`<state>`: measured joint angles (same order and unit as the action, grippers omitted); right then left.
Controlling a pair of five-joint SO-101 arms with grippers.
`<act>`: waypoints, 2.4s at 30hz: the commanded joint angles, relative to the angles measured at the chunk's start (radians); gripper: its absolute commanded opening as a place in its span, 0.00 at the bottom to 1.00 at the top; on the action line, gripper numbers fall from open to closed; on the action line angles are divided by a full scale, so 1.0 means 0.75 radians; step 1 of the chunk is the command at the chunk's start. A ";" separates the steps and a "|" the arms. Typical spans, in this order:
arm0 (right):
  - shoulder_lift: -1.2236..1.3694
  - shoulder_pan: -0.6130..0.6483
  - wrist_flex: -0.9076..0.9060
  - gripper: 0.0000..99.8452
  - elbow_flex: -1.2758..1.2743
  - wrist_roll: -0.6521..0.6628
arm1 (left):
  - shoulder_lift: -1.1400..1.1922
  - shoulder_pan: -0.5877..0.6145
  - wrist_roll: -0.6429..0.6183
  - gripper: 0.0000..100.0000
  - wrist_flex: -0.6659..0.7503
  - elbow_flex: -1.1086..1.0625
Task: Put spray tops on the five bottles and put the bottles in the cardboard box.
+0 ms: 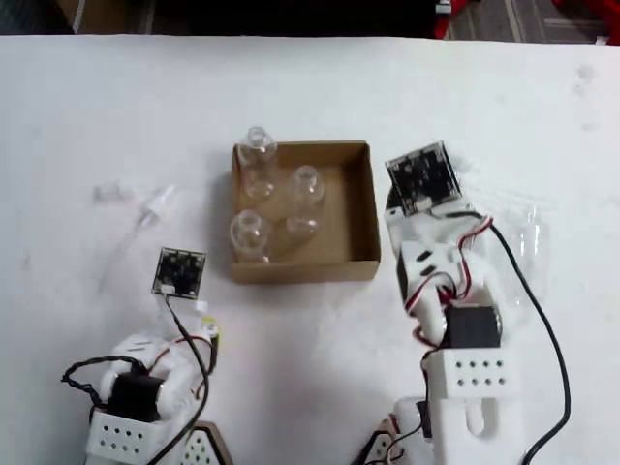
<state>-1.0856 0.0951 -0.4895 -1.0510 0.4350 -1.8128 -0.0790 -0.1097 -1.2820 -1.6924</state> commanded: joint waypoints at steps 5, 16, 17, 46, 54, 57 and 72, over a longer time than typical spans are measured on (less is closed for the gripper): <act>-0.195 0.009 0.643 0.02 -0.288 -0.068 | -0.011 -0.017 -0.018 0.03 -0.008 0.000; -0.230 -0.013 0.938 0.02 -0.250 -0.728 | -0.011 -0.017 -0.018 0.03 -0.008 0.000; -0.218 -0.013 0.934 0.02 -0.229 -0.749 | -0.011 -0.017 -0.018 0.03 -0.008 0.000; 0.764 0.195 1.186 0.02 0.100 -0.606 | -0.011 -0.017 -0.018 0.03 -0.008 0.000; 0.823 0.226 1.198 0.02 0.074 -0.565 | -0.011 -0.017 -0.018 0.03 -0.008 0.000; 0.950 0.230 1.333 0.02 0.094 -0.561 | -0.011 -0.017 -0.018 0.03 -0.008 0.000; 1.404 0.222 1.834 0.02 0.096 -0.552 | -0.011 -0.017 -0.018 0.03 -0.008 0.000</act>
<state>-0.0330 0.2578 0.8362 -1.0157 0.0054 -1.8128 -0.0790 -0.1097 -1.2820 -1.6924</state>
